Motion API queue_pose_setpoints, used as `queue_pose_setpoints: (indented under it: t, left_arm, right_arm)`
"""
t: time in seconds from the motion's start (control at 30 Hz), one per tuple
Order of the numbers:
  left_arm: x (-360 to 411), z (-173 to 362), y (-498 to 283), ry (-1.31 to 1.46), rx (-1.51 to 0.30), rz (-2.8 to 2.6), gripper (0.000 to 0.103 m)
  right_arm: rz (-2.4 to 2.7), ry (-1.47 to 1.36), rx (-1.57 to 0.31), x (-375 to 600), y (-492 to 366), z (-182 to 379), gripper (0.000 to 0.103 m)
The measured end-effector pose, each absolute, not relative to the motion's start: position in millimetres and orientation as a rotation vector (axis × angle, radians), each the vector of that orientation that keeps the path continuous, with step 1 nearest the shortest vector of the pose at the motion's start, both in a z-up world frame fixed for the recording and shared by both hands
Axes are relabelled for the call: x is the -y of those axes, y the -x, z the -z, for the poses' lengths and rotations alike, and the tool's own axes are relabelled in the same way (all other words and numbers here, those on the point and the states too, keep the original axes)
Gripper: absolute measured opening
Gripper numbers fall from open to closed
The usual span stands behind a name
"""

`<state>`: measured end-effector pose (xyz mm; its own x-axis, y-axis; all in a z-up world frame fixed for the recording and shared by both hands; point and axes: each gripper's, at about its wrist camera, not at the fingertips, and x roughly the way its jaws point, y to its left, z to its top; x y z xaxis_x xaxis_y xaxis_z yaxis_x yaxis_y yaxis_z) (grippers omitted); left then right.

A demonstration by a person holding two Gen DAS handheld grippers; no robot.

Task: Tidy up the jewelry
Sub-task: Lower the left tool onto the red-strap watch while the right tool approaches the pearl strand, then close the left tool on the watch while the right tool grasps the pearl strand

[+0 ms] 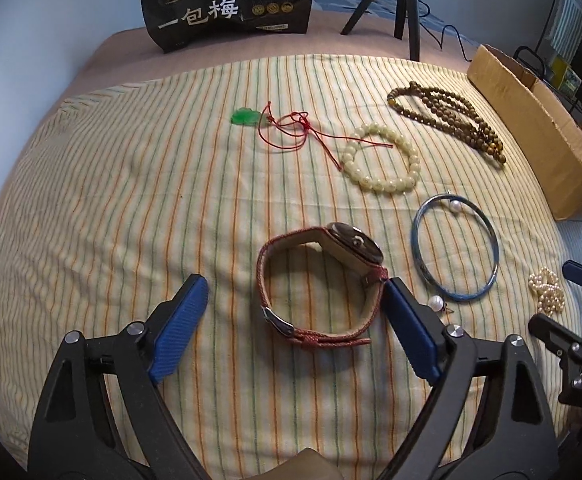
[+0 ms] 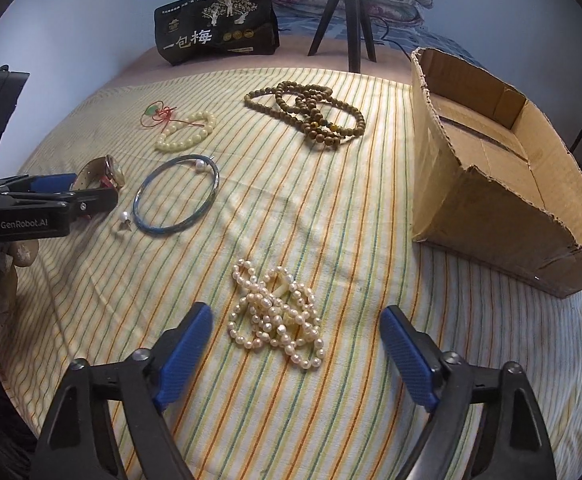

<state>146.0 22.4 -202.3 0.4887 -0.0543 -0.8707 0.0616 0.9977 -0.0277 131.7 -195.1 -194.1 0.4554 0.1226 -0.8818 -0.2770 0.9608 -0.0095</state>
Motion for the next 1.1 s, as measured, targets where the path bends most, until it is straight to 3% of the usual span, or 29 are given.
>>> queue_pose_setpoints:
  t: [0.3,0.43,0.6,1.1]
  left_arm:
    - [-21.8,198.4,-145.6,0.008,-1.055,0.094,0.062]
    - [-22.7,198.8,-145.4,0.016,-1.054,0.098,0.061]
    - [-26.2,196.3,-144.5,0.038,-1.051,0.088,0.060]
    - [-37.7,172.7,-136.7,0.061,-0.976,0.057,0.057]
  right_arm:
    - [-0.303,0.191,-1.064,188.8,-128.6,193.2,0.050]
    - [-0.326,0.195,-1.068,187.3,-126.8,192.4,0.028]
    - [-0.342,0.185,-1.074,188.3,-126.9,191.6,0.010]
    - [-0.352,0.155,-0.977,190.9,-120.8,156.2,0.005]
